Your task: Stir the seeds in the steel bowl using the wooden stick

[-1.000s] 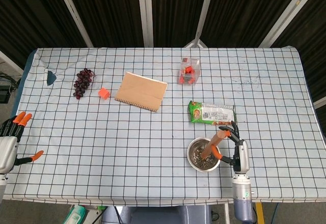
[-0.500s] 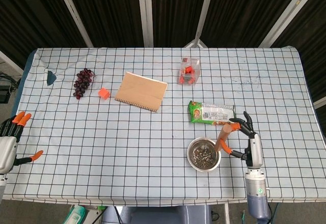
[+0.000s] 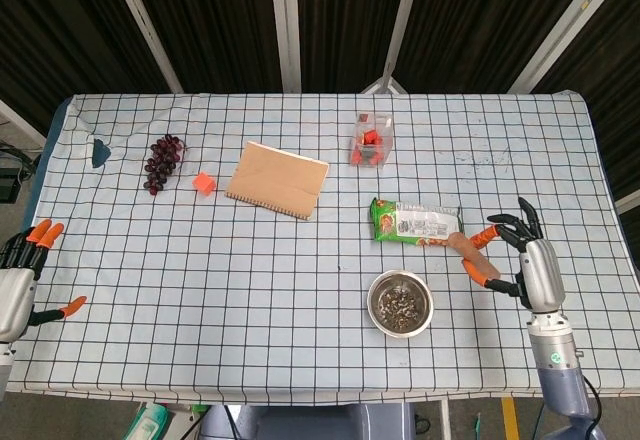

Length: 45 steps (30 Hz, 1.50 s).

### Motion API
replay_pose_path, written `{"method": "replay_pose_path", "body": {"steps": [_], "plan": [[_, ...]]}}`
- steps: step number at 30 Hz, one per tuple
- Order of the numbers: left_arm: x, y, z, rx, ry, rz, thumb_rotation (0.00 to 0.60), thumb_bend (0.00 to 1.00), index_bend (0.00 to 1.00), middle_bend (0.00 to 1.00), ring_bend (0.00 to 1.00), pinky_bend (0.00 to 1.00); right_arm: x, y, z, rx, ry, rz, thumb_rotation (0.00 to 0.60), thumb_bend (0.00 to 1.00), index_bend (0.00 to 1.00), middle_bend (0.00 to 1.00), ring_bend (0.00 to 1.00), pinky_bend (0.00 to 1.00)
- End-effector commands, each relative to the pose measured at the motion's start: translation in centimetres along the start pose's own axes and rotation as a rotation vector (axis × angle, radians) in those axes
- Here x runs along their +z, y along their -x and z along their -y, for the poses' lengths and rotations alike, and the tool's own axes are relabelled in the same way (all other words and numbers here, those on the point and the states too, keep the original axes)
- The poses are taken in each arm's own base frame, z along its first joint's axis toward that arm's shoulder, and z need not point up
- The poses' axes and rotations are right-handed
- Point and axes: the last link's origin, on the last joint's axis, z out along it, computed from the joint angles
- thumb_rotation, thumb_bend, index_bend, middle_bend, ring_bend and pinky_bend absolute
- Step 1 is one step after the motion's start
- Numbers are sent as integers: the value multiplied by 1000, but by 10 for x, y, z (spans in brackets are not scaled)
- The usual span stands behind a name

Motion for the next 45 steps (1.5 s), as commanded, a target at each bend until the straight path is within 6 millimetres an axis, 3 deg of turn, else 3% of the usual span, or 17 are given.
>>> {"method": "replay_pose_path", "body": {"steps": [1,10,17,24,38,45], "plan": [[0,0,0,0,-1,-1,600,81,0,0,0,0,-4,-1,-16,-231,-23,104,600,557,751,657,300,0],[0,0,0,1,-1,1,600,81,0,0,0,0,-16,14,-42,-634,-106,290,600,557,756,660,300,0],[0,0,1,1,-4,-1,600,81,0,0,0,0,-13,26,-61,-821,-106,360,600,557,757,661,300,0],[-1,1,1,1,0,4,600,80,0,0,0,0,-5,34,-75,-882,-48,385,600,557,757,661,301,0],[-1,-1,1,-6,2,0,600,81,0,0,0,0,4,54,-77,-922,-29,382,600,557,753,661,300,0],[-1,-1,3,-10,-4,4,600,81,0,0,0,0,6,59,-78,-928,-18,384,600,557,611,607,245,0]]}}
